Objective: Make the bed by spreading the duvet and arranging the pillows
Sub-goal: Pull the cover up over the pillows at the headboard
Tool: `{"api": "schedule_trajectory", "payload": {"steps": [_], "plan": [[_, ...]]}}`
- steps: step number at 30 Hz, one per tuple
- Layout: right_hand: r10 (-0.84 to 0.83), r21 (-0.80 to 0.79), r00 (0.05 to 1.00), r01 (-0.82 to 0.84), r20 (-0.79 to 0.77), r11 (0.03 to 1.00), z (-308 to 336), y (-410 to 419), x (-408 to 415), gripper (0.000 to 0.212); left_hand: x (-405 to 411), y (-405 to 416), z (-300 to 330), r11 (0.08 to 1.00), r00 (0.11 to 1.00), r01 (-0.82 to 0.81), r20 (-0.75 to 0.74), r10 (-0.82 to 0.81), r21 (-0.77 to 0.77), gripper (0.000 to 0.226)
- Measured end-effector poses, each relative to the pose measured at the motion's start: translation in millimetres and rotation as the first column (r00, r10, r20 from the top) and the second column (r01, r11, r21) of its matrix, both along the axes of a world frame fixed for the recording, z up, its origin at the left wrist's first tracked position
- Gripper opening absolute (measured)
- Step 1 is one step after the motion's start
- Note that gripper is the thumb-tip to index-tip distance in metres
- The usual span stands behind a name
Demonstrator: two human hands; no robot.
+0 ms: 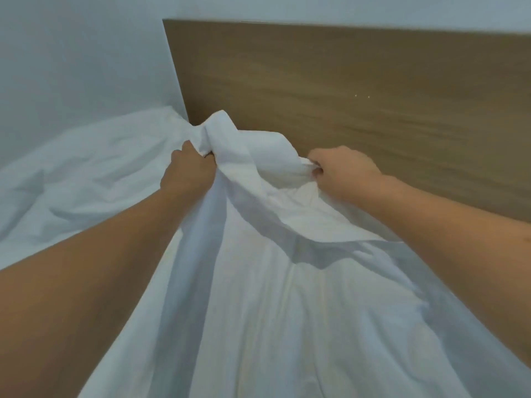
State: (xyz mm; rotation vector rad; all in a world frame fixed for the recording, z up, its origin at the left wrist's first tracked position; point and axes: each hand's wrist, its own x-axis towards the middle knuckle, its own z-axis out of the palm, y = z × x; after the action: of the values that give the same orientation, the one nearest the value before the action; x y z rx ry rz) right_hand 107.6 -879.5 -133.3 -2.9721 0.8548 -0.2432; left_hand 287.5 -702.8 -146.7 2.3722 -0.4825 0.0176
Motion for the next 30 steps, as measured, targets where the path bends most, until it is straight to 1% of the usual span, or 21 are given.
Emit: {"api": "schedule_trajectory", "payload": {"steps": [1, 2, 4, 5, 6, 7, 8, 9, 10, 11, 12, 13, 14, 15, 16, 17, 18, 20, 23, 26, 30], "plan": [[-0.030, 0.073, 0.999, 0.028, 0.017, 0.997, -0.1, -8.6, -1.9, 0.027, -10.4, -5.2, -4.2, 0.999, 0.999, -0.040, -0.029, 0.041, 0.027, 0.051], [-0.052, 0.194, 0.997, 0.040, 0.055, 0.980, 0.4, -11.3, -8.9, 0.036, -20.5, -10.2, -11.5, 0.995, 0.998, -0.064, 0.029, 0.062, 0.081, 0.057], [-0.054, 0.448, 0.989, -0.015, 0.141, 0.894, 1.9, -3.5, -38.8, 0.056, -41.9, -13.8, -15.6, 0.983, 0.969, -0.074, 0.245, 0.031, 0.169, 0.063], [-0.019, 0.495, 0.988, -0.059, 0.151, 0.867, 4.0, 6.1, -60.5, 0.067, -50.1, -14.4, -12.3, 0.983, 0.955, -0.045, 0.296, -0.009, 0.176, 0.062], [0.036, 0.488, 0.995, -0.079, 0.097, 0.869, 6.6, 18.4, -83.9, 0.077, -52.6, -17.0, -8.6, 0.985, 0.963, 0.006, 0.263, -0.051, 0.170, 0.059], [0.110, 0.448, 0.993, -0.085, -0.031, 0.890, 8.8, 34.0, -107.0, 0.081, -55.0, -19.7, -2.4, 0.984, 0.984, 0.074, 0.148, -0.099, 0.163, 0.055], [0.174, 0.390, 0.965, -0.087, -0.195, 0.917, 5.2, 49.4, -125.8, 0.078, -59.4, -23.2, 5.5, 0.977, 0.992, 0.129, -0.021, -0.127, 0.168, 0.054], [0.215, 0.311, 0.920, -0.110, -0.329, 0.944, -1.1, 62.5, -139.2, 0.067, -64.2, -24.1, 12.7, 0.965, 0.967, 0.161, -0.229, -0.112, 0.207, 0.055], [0.225, 0.243, 0.897, -0.137, -0.381, 0.960, -5.1, 68.6, -146.1, 0.048, -74.0, -23.5, 21.8, 0.937, 0.905, 0.209, -0.420, -0.076, 0.281, 0.058], [0.201, 0.211, 0.910, -0.129, -0.364, 0.969, -3.6, 66.9, -147.6, 0.032, -84.1, -23.1, 28.9, 0.901, 0.827, 0.305, -0.555, -0.089, 0.309, 0.063], [0.141, 0.198, 0.942, -0.082, -0.303, 0.977, 0.8, 58.8, -147.0, 0.025, -91.0, -24.3, 33.3, 0.886, 0.742, 0.404, -0.648, -0.172, 0.228, 0.063], [0.060, 0.199, 0.968, -0.010, -0.245, 0.980, 6.7, 45.2, -144.9, 0.030, -96.9, -26.3, 37.5, 0.893, 0.666, 0.450, -0.677, -0.314, 0.029, 0.058], [-0.038, 0.194, 0.983, 0.073, -0.177, 0.978, 13.9, 29.4, -144.3, 0.038, -100.6, -27.9, 40.1, 0.873, 0.621, 0.431, -0.627, -0.470, -0.227, 0.053], [-0.152, 0.173, 0.981, 0.172, -0.121, 0.970, 19.5, 12.8, -145.6, 0.045, -110.5, -26.4, 48.4, 0.814, 0.625, 0.384, -0.526, -0.577, -0.436, 0.053], [-0.256, 0.123, 0.963, 0.265, -0.086, 0.956, 23.8, -2.3, -149.2, 0.046, -121.8, -24.6, 55.1, 0.750, 0.651, 0.351, -0.430, -0.626, -0.560, 0.057], [-0.321, 0.070, 0.943, 0.327, -0.082, 0.942, 25.7, -12.2, -155.6, 0.045, -134.8, -20.0, 59.0, 0.716, 0.677, 0.368, -0.357, -0.643, -0.593, 0.062], [-0.336, 0.029, 0.937, 0.340, -0.093, 0.940, 24.5, -17.2, -162.7, 0.041, -149.5, -14.5, 57.9, 0.711, 0.689, 0.432, -0.306, -0.657, -0.555, 0.065], [-0.309, 0.016, 0.945, 0.313, -0.105, 0.950, 22.0, -11.1, -181.7, 0.035, -178.3, 5.5, 41.5, 0.720, 0.680, 0.607, -0.249, -0.690, -0.337, 0.069], [-0.281, 0.072, 0.959, 0.284, -0.045, 0.956, 26.0, 22.2, -215.8, 0.050, -225.2, 48.9, 19.6, 0.659, 0.621, 0.752, -0.337, -0.708, 0.002, 0.068], [-0.262, 0.129, 0.964, 0.266, -0.044, 0.955, 23.2, 53.5, -265.6, 0.065, -277.0, 85.9, 16.1, 0.607, 0.607, 0.780, -0.421, -0.674, 0.152, 0.065], [-0.217, 0.287, 0.949, 0.280, -0.230, 0.916, 3.7, 73.0, -342.3, 0.087, -356.3, 105.4, 26.7, 0.600, 0.691, 0.721, -0.298, -0.658, 0.348, 0.066]]}}
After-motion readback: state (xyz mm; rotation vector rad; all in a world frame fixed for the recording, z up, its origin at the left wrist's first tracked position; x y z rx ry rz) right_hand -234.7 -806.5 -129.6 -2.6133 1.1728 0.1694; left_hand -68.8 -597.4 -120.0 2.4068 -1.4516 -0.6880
